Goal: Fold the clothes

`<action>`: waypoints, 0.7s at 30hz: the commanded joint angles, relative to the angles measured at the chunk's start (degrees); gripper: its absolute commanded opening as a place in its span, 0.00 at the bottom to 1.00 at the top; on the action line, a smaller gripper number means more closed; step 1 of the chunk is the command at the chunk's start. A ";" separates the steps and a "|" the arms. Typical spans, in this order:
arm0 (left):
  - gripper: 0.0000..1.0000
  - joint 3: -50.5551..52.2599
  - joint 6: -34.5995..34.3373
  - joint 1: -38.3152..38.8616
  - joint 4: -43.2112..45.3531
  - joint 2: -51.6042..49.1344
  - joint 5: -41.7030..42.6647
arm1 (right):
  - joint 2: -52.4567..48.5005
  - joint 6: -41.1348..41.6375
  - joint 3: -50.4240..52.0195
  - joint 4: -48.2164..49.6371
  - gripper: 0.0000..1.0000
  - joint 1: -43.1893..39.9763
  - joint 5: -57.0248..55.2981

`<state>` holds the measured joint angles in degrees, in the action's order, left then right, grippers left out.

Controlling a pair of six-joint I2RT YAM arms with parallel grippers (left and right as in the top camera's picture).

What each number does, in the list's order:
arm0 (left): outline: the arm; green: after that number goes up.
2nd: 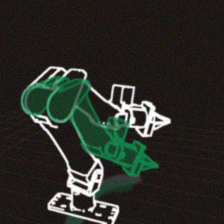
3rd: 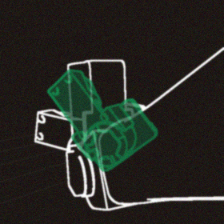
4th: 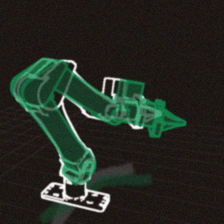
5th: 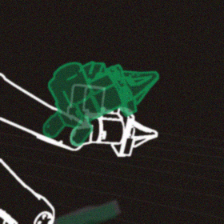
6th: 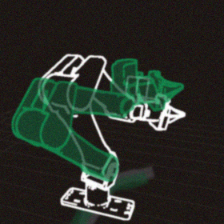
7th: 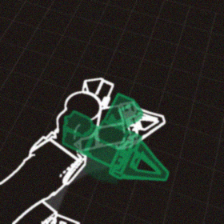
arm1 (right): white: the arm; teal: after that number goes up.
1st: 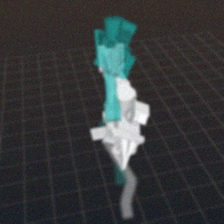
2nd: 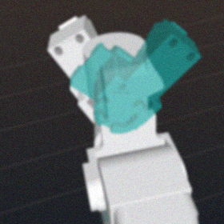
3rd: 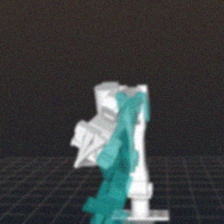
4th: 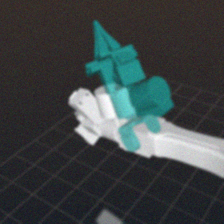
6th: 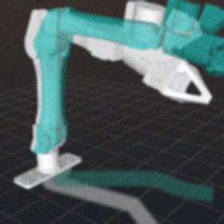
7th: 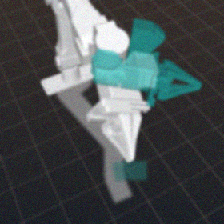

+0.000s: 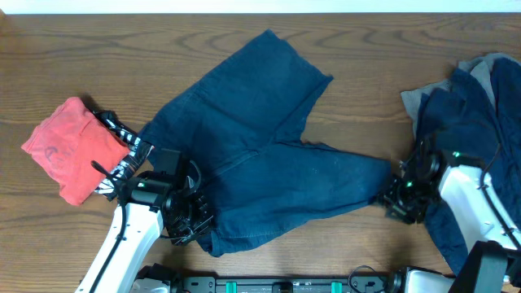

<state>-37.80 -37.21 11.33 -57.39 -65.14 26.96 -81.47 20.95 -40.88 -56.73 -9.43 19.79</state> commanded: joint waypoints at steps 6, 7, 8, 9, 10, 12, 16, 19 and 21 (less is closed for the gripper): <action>0.07 0.09 0.79 -0.28 -0.15 0.04 -0.70 | 0.61 6.51 9.77 19.69 0.54 0.94 0.81; 0.08 0.09 0.79 -0.28 -0.17 0.04 -0.70 | 0.61 7.15 10.19 21.18 0.54 0.94 0.83; 0.08 0.09 0.79 -0.28 -0.17 0.04 -0.70 | 0.61 7.78 10.40 22.08 0.54 0.94 0.81; 0.07 0.09 0.79 -0.26 -0.17 0.04 -0.68 | 0.61 7.96 10.58 22.91 0.53 0.94 0.83; 0.07 0.09 0.79 -0.28 -0.20 0.04 -0.68 | 0.61 7.96 10.58 23.23 0.53 0.94 0.81; 0.08 0.09 0.79 -0.28 -0.20 0.04 -0.68 | 0.61 7.96 10.58 23.58 0.50 0.94 0.81; 0.48 0.09 0.76 -0.26 -0.63 0.04 -0.46 | 0.61 7.72 10.58 23.39 0.21 0.94 0.83; 0.84 0.09 0.76 -0.28 -1.84 0.04 1.20 | 0.61 7.72 10.58 23.17 0.01 0.94 0.81; 0.92 0.09 0.74 -0.26 -2.91 0.04 4.09 | 0.61 7.72 10.58 23.39 0.01 0.94 0.81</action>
<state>-37.80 -36.93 11.33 -59.27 -65.14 27.90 -80.25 28.42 -30.59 -33.47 -8.88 21.28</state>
